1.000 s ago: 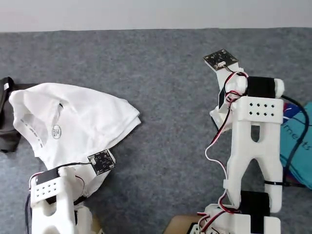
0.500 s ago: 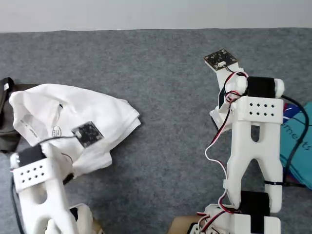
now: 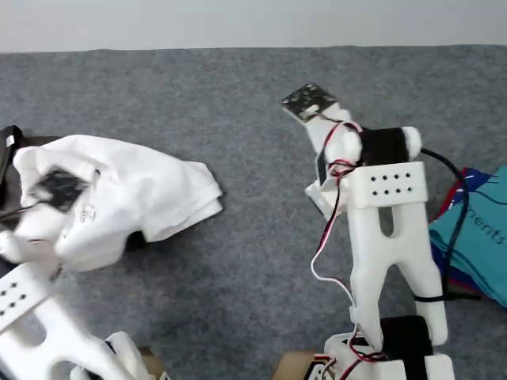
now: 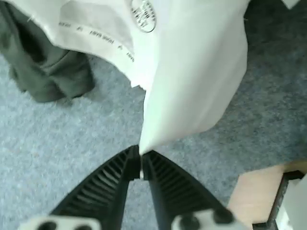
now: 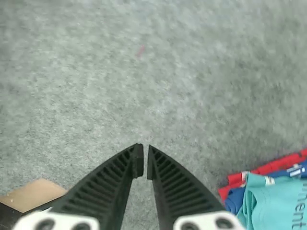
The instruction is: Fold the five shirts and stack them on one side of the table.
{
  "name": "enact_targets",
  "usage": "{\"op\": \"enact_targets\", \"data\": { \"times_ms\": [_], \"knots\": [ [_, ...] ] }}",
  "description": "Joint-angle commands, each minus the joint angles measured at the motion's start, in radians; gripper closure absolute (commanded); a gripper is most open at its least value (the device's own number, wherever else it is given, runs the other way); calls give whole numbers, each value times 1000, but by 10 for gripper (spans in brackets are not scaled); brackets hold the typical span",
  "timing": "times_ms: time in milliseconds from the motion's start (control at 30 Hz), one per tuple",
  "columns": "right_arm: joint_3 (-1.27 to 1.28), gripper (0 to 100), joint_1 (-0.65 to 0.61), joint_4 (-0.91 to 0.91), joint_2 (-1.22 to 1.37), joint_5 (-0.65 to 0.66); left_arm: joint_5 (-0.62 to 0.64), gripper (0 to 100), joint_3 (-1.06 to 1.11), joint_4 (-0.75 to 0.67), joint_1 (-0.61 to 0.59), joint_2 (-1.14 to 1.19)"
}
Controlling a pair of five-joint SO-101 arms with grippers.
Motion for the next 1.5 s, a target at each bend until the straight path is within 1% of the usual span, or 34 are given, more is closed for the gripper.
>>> {"op": "enact_targets", "data": {
  "times_ms": [0, 167, 233, 333, 467, 600, 667, 767, 800, 1067, 1133, 1300, 1467],
  "knots": [
    [-8, 973, -56, -22, -36, 11, 6, 998, -56, -28, -172, -9],
    [-11, 973, -180, -59, 42, 11, 9, 998, -59, -123, -387, -9],
    [-12, 973, -232, -90, 81, 11, 9, 998, -58, -124, -443, -9],
    [-12, 973, -302, -182, 136, 11, 9, 998, -51, -123, -494, -8],
    [-12, 969, -406, -265, 194, 11, 9, 998, -12, -121, -503, -8],
    [-12, 963, -506, -291, 252, 12, 11, 998, 54, -120, -502, -9],
    [-12, 916, -542, -311, 285, 12, 11, 998, 77, -120, -502, -12],
    [-14, 817, -591, -343, 312, 6, 11, 998, 94, -120, -503, -14],
    [-14, 801, -611, -355, 318, 6, 11, 998, 99, -120, -503, -14],
    [-14, 800, -786, -489, 334, 5, 11, 998, 104, -72, -503, -11],
    [-12, 800, -802, -519, 346, 5, 12, 998, 104, -72, -503, -11],
    [-28, 800, -802, -587, 460, 5, 68, 998, 104, -72, -496, -9],
    [-183, 800, -796, -575, 602, 5, 68, 998, 104, -72, -496, -9]
  ]
}}
